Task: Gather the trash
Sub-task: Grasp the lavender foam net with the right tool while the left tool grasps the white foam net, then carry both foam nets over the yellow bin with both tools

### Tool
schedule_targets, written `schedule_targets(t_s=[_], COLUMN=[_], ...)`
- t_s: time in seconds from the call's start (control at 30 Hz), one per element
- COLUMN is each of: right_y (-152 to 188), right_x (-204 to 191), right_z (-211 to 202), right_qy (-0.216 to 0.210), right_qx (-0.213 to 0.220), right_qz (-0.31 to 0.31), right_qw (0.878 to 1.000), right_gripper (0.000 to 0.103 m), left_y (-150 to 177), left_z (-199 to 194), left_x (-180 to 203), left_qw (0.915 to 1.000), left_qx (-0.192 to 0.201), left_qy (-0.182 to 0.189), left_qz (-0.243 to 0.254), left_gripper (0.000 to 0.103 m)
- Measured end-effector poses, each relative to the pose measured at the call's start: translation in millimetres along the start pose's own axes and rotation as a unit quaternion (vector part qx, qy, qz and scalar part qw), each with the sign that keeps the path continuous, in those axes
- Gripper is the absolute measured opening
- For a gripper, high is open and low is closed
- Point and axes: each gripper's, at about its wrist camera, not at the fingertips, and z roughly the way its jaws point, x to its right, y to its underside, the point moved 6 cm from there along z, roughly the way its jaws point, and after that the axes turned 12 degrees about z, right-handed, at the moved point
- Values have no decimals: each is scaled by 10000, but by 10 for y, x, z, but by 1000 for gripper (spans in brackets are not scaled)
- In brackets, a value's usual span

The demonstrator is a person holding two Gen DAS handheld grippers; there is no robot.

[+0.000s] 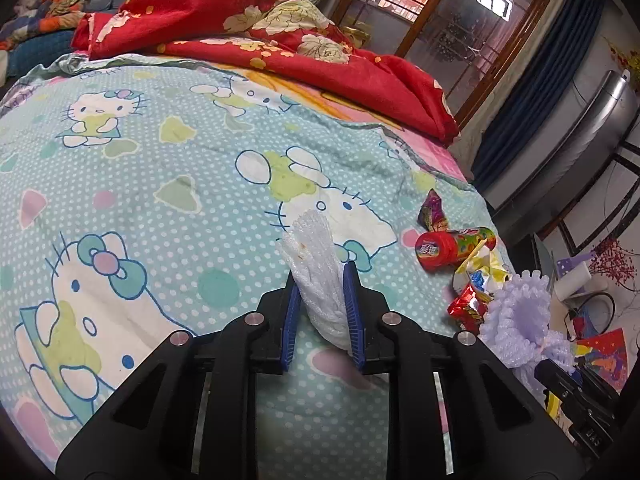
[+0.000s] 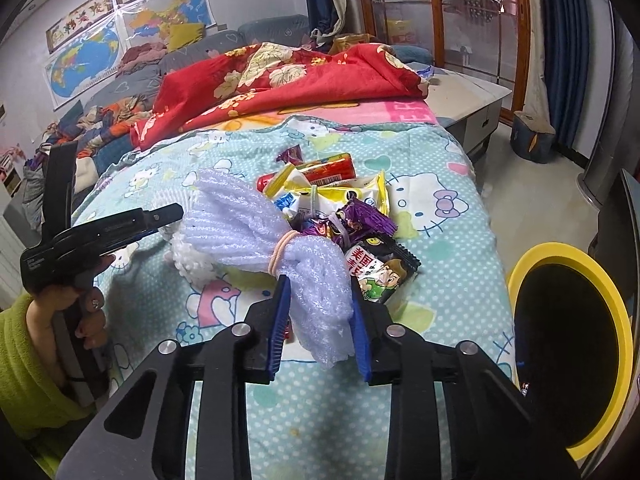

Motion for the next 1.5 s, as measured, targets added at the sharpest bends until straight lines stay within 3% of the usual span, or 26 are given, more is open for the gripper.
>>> schedule_targets(t_s=[0.53,1.5], right_y=[-110,-257], right_x=[15,451], right_z=[-323,-706], right_qy=[-38,162], right_qx=[402,867], right_qz=[185,796], right_qw=[9990,9929], right_gripper=[26,26], left_y=[-235,-170], left_z=[-383,-654], left_x=[394,1088], left_qw=[9969,9858], left_qx=[579,776], left_qy=[396,1048], left_qz=[370,1055], left_gripper=[14,14])
